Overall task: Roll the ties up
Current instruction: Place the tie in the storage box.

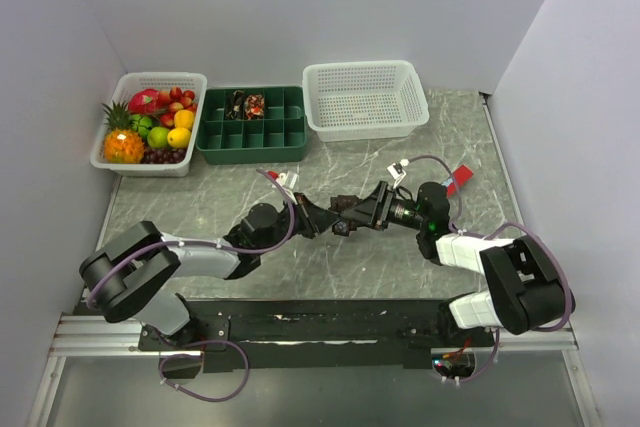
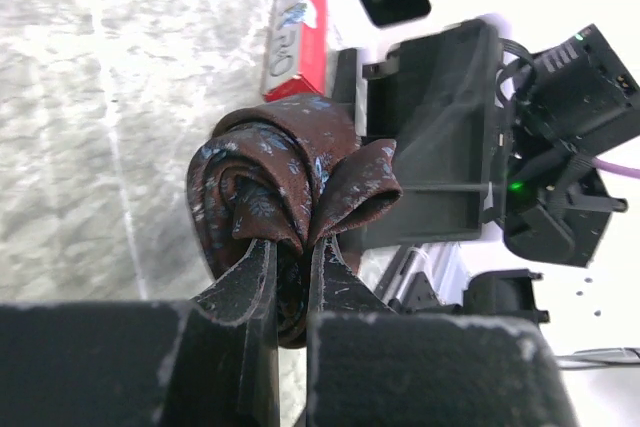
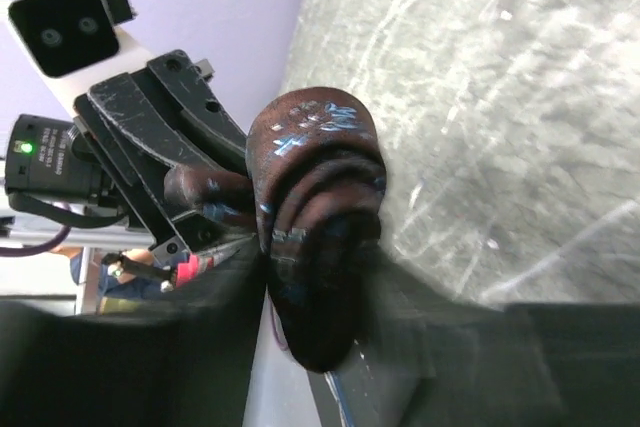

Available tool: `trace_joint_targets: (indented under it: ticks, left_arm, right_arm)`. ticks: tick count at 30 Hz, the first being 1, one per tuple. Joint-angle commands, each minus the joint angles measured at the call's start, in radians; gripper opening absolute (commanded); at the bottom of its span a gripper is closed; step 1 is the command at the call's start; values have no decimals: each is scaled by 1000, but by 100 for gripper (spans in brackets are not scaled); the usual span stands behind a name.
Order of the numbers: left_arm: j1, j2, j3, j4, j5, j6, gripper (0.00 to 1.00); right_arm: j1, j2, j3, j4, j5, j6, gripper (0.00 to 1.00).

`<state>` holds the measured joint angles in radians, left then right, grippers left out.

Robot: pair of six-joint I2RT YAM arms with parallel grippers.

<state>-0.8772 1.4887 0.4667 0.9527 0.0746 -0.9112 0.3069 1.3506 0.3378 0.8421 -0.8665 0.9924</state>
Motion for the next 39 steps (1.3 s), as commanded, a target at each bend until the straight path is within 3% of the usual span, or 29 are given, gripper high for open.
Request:
trace_joint_targets:
  ticks: [1, 3, 7, 11, 13, 16, 25, 30, 32, 39]
  left_arm:
    - [-29, -42, 26, 21, 47, -5, 1]
    - [-29, -56, 26, 17, 47, -2, 1]
    - [-29, -65, 29, 15, 56, -5, 1]
    - [-29, -65, 27, 38, 60, -12, 1]
    - [-29, -65, 18, 52, 60, -20, 1]
    - [-29, -85, 20, 40, 54, -17, 1]
    - [-29, -214, 24, -130, -24, 38, 1]
    - [-28, -246, 16, -150, -22, 38, 1]
    - [-28, -246, 20, -144, -9, 38, 1]
    - [-28, -246, 26, -111, 24, 28, 1]
  right_arm:
    - [29, -2, 4, 205, -95, 58, 79]
    - [29, 5, -2, 244, -95, 78, 89]
    - [28, 33, 3, 320, -103, 118, 91]
    - [31, 73, 6, 416, -109, 175, 84]
    - [31, 96, 10, 443, -117, 192, 74]
    - [28, 113, -5, 462, -112, 201, 74]
    - [28, -33, 1, 160, -57, 29, 81]
    - [26, -178, 46, -121, -6, -116, 95]
    - [24, -205, 58, -141, -6, -130, 99]
    - [34, -192, 60, -90, -37, -93, 99]
